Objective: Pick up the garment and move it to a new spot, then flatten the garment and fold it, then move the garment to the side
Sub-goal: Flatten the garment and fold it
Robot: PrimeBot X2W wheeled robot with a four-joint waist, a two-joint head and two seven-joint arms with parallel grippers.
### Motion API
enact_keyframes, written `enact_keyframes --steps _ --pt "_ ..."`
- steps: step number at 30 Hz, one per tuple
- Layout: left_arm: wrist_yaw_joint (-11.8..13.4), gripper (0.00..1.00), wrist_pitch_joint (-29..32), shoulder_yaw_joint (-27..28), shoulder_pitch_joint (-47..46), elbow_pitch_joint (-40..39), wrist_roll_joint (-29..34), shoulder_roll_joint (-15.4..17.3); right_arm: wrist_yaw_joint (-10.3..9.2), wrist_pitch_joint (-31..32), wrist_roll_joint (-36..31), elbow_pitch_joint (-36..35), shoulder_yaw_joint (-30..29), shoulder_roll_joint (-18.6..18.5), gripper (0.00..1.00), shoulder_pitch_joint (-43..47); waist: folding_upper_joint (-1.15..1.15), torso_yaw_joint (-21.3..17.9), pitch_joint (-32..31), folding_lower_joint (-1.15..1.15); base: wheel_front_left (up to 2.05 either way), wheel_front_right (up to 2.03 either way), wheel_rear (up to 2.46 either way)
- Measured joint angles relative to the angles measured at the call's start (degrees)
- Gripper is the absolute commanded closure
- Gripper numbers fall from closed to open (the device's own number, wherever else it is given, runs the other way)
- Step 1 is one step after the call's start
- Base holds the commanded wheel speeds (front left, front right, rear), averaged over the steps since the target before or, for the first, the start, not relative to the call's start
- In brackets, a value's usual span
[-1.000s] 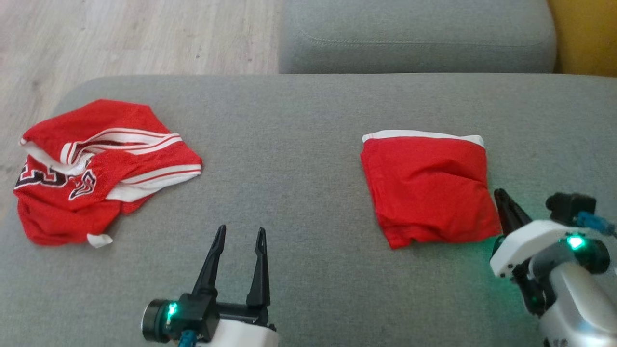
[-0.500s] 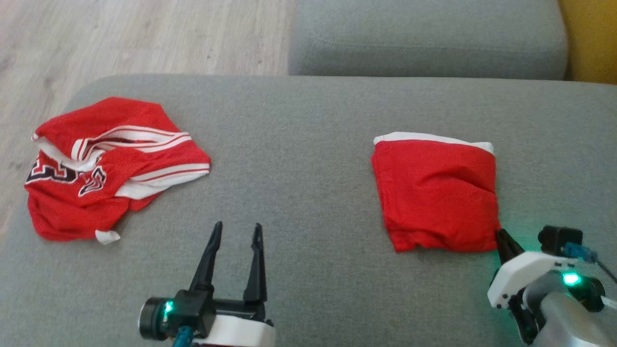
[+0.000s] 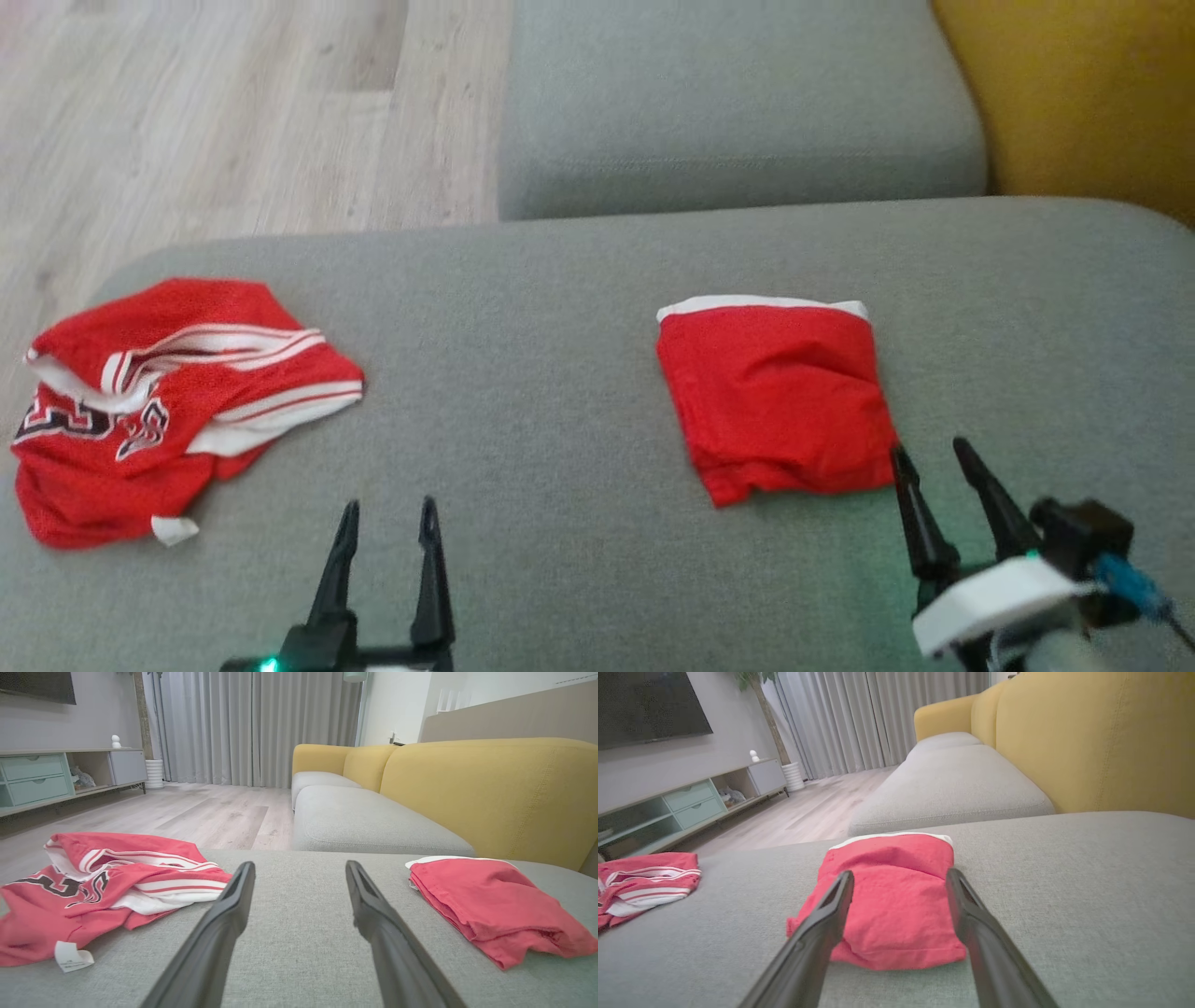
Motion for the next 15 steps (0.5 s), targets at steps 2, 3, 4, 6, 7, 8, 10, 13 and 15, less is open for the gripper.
enact_keyframes --steps 2,3,4,6,7,8,10,13,15 --pt "0.0 0.0 0.0 0.8 1.2 0.1 0.8 0.0 0.0 0.0 0.0 -2.9 -0.5 0.3 0.0 2.9 0.0 -0.5 -1.0 0.0 0.0 0.0 0.0" --pt "-0.1 0.0 0.0 1.0 1.7 0.3 1.1 0.0 0.0 0.0 0.2 -4.0 -1.1 0.9 0.0 4.0 0.0 -0.7 -1.5 -0.01 0.0 0.0 0.0" --pt "-0.1 0.0 0.0 1.3 2.2 0.5 1.4 0.0 0.0 0.0 0.3 -4.8 -1.6 1.6 0.0 5.1 0.0 -0.9 -1.9 -0.01 0.0 0.0 0.0" --pt "-0.5 0.0 0.0 2.0 3.1 1.0 1.7 0.0 0.0 0.0 0.0 -5.7 -1.7 2.3 0.0 6.6 0.0 -1.2 -2.8 0.0 0.0 0.0 0.0" --pt "-0.5 0.0 0.0 2.3 3.4 1.2 1.9 0.0 0.0 0.0 -0.1 -6.2 -2.0 2.8 0.0 7.3 0.0 -1.3 -3.2 0.0 0.0 0.0 0.0" --pt "-0.5 0.0 0.0 2.5 3.7 1.5 1.9 0.0 0.0 0.0 -0.3 -6.3 -2.2 3.1 0.0 7.7 0.0 -1.4 -3.6 -0.01 0.0 0.0 0.0" --pt "-0.6 0.0 0.0 2.6 4.0 2.0 2.5 0.0 0.0 0.0 -1.7 -6.6 -2.3 3.4 0.0 8.5 0.0 -1.5 -4.2 0.0 0.0 0.0 0.0" --pt "-1.1 0.0 0.0 2.7 4.1 2.2 2.8 0.0 0.0 0.0 -2.3 -6.7 -2.8 3.7 0.0 9.0 0.0 -1.4 -4.7 0.0 0.0 0.0 0.0" --pt "-1.1 0.0 0.0 3.0 4.4 2.4 2.9 0.0 0.0 0.0 -3.4 -6.9 -3.1 3.8 0.0 9.6 0.0 -1.3 -5.0 0.0 0.0 0.0 0.0"
